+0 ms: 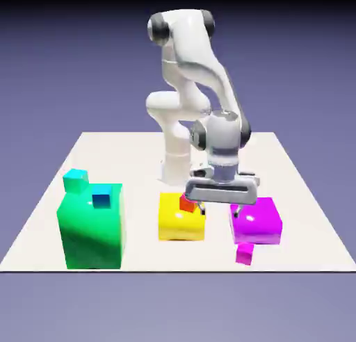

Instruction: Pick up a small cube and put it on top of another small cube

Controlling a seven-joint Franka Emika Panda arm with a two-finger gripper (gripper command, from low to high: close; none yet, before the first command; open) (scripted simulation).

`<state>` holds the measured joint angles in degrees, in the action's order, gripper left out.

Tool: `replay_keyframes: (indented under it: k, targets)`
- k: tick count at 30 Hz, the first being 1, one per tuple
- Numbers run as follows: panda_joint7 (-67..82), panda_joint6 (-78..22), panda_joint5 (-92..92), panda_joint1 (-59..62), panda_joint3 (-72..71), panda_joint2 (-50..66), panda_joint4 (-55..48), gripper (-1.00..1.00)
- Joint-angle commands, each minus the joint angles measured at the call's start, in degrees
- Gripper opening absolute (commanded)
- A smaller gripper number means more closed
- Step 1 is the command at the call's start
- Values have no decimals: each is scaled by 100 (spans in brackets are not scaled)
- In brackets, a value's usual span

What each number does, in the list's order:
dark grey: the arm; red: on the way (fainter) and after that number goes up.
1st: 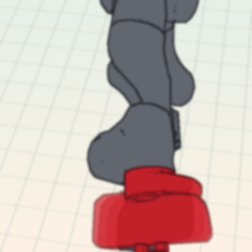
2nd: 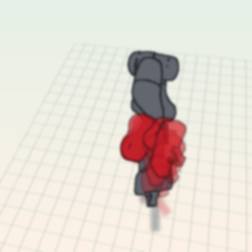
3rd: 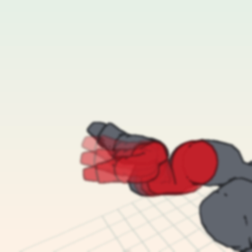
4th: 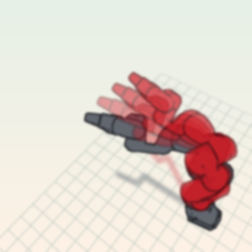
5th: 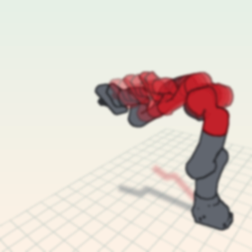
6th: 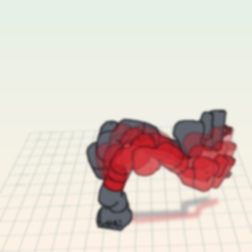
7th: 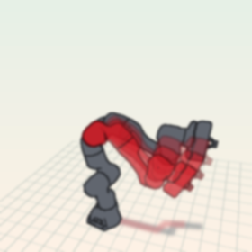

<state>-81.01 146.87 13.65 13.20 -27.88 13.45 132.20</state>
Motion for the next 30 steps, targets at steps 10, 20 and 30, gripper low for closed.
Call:
replay_keyframes:
  k: [10,20,30]
  targets:
    - [-1628,-1146,576,587,-1177,1947,-1216,0]
    - [-1696,-1006,689,493,-1062,2101,-1227,-100]
    - [278,-1674,-241,-183,153,24,-58,-100]
